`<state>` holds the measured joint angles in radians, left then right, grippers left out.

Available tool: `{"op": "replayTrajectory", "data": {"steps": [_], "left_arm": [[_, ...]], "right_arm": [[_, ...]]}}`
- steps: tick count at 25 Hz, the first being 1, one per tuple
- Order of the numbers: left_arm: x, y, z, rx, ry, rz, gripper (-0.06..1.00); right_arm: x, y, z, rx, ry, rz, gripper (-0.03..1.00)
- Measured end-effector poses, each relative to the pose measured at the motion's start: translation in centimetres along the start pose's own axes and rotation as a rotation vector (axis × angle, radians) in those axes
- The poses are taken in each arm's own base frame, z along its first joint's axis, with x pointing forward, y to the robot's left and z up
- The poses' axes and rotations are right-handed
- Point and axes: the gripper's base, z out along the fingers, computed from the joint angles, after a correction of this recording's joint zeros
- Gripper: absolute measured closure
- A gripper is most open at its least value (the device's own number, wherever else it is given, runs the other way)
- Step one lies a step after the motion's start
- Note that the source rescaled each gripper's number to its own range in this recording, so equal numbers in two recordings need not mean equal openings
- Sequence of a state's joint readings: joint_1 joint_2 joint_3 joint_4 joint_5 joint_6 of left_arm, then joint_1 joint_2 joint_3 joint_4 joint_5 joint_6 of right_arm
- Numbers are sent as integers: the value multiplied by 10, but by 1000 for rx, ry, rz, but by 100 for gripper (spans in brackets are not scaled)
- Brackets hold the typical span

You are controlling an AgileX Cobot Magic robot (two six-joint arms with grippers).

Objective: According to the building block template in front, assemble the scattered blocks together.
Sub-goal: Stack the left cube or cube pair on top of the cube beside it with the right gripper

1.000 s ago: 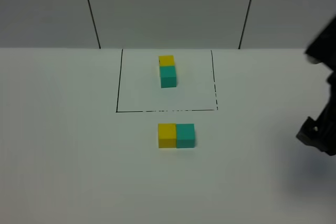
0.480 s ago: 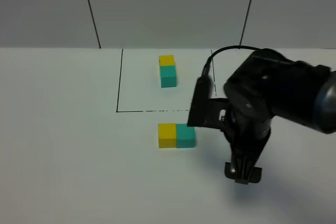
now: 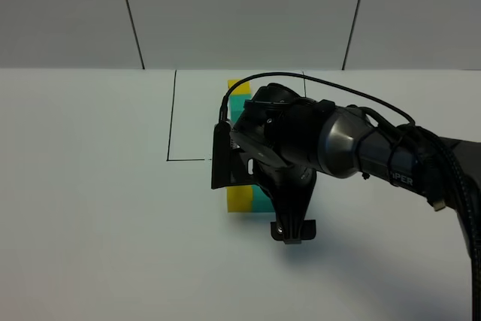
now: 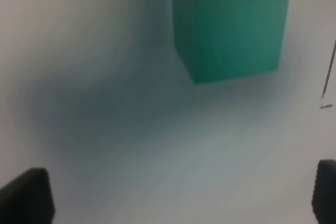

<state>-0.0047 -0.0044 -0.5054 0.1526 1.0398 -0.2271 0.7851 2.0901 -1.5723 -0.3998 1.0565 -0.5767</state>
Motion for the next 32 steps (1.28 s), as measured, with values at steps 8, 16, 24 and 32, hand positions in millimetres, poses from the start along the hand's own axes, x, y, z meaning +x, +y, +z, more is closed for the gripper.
{"op": "replayTrajectory", "data": {"steps": [8, 16, 24, 32], "left_arm": [[0, 0, 0, 0, 0, 0, 34], [0, 0, 0, 0, 0, 0, 34], [0, 0, 0, 0, 0, 0, 34], [0, 0, 0, 0, 0, 0, 34]], "right_arm": [[-2, -5, 0, 47, -16, -65, -3], [-10, -8, -3, 68, -94, -81, -3], [-29, -30, -40, 58, -275, -22, -3], [-18, -58, -14, -39, -259, 51, -3]]}}
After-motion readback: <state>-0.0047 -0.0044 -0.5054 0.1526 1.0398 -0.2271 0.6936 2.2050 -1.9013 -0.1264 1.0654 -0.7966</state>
